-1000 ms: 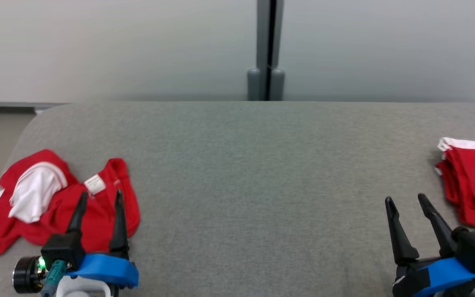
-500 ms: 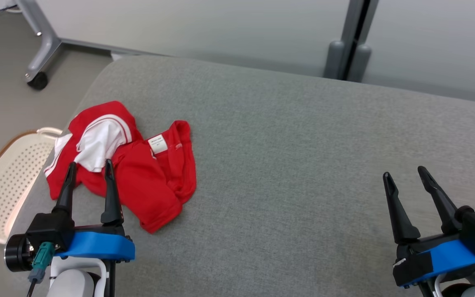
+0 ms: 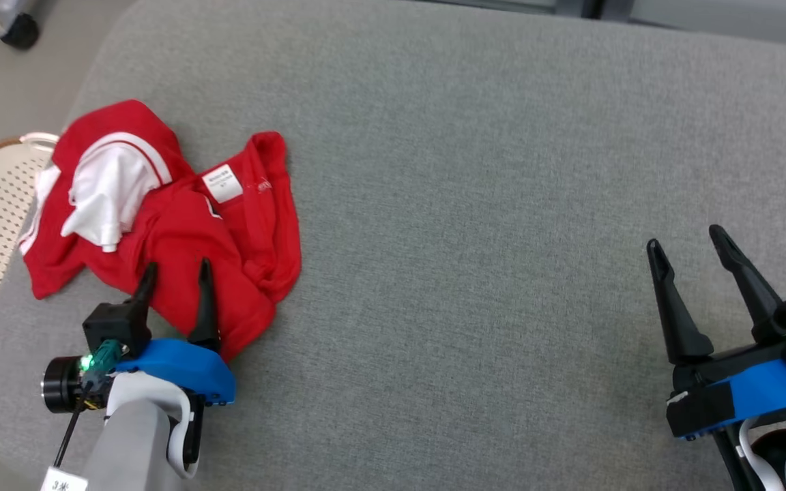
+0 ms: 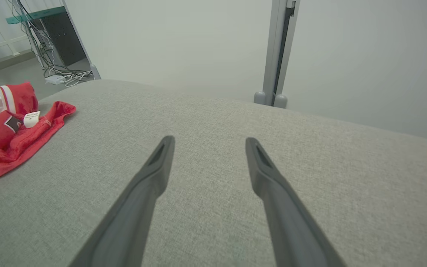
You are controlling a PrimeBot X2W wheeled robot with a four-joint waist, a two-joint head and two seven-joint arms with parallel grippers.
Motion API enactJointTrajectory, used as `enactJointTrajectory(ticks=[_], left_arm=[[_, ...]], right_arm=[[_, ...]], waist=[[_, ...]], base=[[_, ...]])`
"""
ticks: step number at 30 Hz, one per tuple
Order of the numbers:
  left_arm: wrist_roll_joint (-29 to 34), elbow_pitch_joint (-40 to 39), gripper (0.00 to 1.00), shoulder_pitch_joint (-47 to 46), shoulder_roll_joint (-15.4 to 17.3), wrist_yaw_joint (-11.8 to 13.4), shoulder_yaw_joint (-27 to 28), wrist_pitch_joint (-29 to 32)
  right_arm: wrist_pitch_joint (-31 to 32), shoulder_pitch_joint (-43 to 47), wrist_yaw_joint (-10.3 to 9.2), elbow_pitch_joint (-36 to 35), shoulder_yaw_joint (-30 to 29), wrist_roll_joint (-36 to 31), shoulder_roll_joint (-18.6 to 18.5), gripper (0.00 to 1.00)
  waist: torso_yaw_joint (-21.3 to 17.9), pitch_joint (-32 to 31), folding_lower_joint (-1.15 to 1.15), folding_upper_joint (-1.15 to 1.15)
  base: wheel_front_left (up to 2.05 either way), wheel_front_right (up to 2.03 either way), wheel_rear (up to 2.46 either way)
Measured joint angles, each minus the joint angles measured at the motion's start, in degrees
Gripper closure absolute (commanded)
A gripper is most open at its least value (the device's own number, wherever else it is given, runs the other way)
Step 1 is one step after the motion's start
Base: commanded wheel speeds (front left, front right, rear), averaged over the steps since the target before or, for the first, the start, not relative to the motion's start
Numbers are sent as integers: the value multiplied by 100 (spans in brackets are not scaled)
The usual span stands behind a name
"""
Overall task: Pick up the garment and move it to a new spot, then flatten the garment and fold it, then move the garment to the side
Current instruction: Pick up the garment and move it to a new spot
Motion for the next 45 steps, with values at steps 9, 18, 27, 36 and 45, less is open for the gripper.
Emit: enactJointTrajectory(ticks=[9, 18, 27, 36, 45], left_arm=[[-275, 1825, 57, -770, -125, -311, 14, -51], [-316, 1649, 100, -817, -111, -43, 319, -14], [101, -307, 100, 191, -63, 312, 784, -5], [332, -1649, 100, 1198, -181, 479, 934, -5], [285, -2278, 100, 1520, -332, 378, 584, -5]], right_arm=[[-69, -105, 0, 80, -48, 44, -45, 0], [-243, -146, 0, 238, 19, 94, -45, 0], [-480, 2, 0, 556, 160, 145, 68, 0], [-565, 338, 0, 778, 267, 193, 200, 0], [-591, 450, 0, 760, 265, 197, 300, 0]], waist=[[-140, 249, -3, -4], [-174, 12, -1, -2], [-200, -768, -2, -2], [-470, -1544, -3, -3], [-976, -1664, -3, -3]], base=[[0, 0, 0], [0, 0, 0], [0, 0, 0], [0, 0, 0], [0, 0, 0]])
